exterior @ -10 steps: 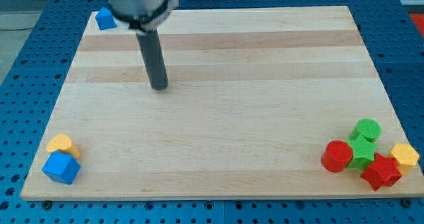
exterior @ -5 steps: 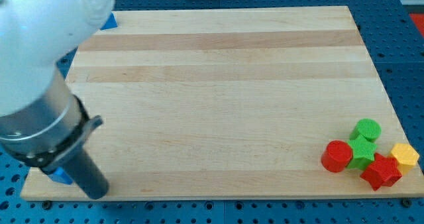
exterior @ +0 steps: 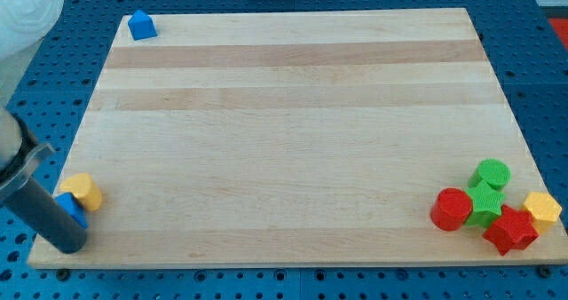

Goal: Push the yellow heart into the blue triangle

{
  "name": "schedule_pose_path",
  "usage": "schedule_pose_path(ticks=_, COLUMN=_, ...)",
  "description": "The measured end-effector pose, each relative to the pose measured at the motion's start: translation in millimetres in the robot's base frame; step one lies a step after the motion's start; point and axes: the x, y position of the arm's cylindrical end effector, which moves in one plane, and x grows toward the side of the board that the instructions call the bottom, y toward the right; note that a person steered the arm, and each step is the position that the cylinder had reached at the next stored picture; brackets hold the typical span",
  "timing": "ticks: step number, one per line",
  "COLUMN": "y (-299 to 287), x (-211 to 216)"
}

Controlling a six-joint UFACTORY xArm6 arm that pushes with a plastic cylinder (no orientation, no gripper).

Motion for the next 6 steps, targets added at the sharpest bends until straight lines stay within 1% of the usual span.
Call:
schedule_pose_path(ticks=2, y=-11.0, x=-47.7)
schedule_pose_path(ticks=3, y=-11.0, x=-61.9)
schedule_pose_path(ticks=4, y=-10.7, x=-74.4)
schedule_pose_path(ticks=6, y=10.1, x=-83.2)
